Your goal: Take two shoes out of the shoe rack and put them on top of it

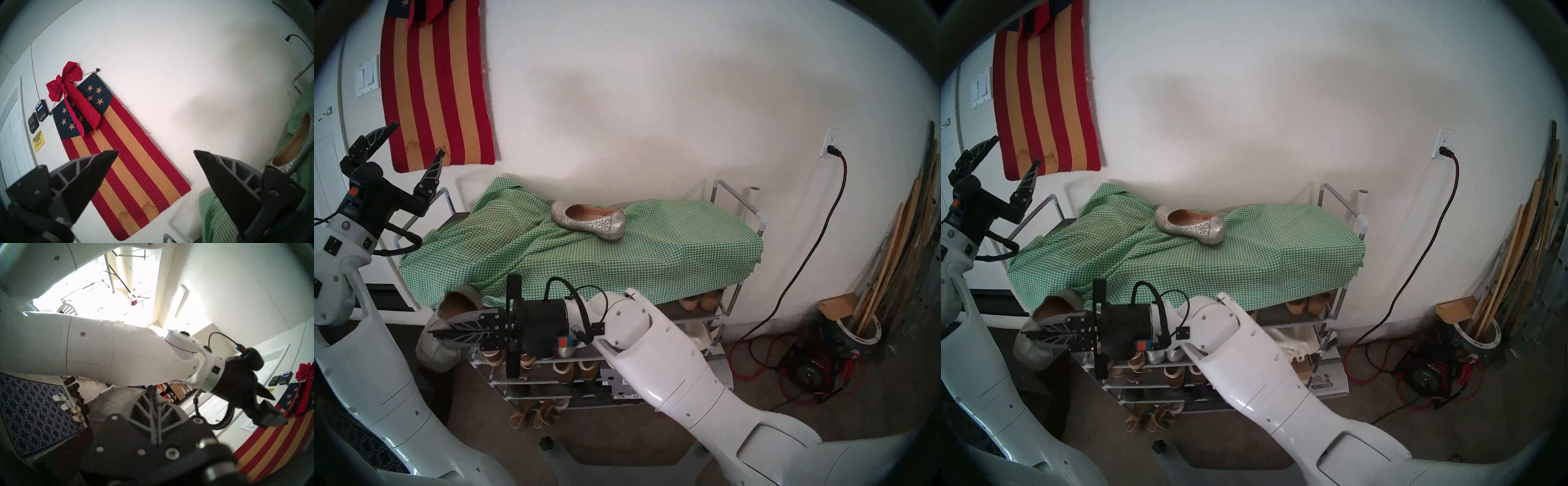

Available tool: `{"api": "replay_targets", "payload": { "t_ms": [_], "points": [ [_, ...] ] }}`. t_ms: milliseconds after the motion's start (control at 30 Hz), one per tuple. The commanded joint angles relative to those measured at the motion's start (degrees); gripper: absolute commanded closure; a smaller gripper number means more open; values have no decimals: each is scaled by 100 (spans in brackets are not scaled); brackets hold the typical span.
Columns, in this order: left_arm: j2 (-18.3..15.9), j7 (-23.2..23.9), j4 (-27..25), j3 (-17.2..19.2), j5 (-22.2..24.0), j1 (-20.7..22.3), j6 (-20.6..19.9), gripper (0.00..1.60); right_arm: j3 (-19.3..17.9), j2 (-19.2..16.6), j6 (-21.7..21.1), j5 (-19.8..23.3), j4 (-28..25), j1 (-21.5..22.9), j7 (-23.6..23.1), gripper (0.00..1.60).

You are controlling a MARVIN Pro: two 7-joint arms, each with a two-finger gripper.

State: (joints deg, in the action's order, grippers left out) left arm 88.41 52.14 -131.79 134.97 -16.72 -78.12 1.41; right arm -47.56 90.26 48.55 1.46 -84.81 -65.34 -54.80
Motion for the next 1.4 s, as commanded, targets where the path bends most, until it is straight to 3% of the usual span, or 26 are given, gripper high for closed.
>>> {"api": "replay_targets", "payload": {
  "t_ms": [0, 267, 500, 767, 800, 1100, 1367],
  "points": [
    [-12, 16, -11, -16, -12, -14, 20, 0, -347, -519, -399, 386, -686, 241, -175, 160],
    [-9, 27, -12, -15, -22, -12, 29, 0, -1118, -1131, -936, 545, -1281, 525, -402, 160],
    [-7, 36, -12, -15, -31, -12, 50, 0, -1915, -1627, -1708, 496, -1823, 413, -719, 160],
    [-1, 46, -11, -13, -43, -11, 77, 0, -2523, -2217, -2666, 610, -2144, 394, -904, 160],
    [0, 47, -11, -13, -43, -11, 79, 0, -2568, -2234, -2618, 605, -2117, 402, -905, 160],
    [9, 55, -11, -11, -56, -6, 95, 0, -2809, -2218, -3643, 252, -2179, 307, -644, 160],
    [15, 62, -11, -8, -62, 0, 98, 0, -2964, -2110, -3827, 292, -2034, 359, -542, 160]
  ]
}}
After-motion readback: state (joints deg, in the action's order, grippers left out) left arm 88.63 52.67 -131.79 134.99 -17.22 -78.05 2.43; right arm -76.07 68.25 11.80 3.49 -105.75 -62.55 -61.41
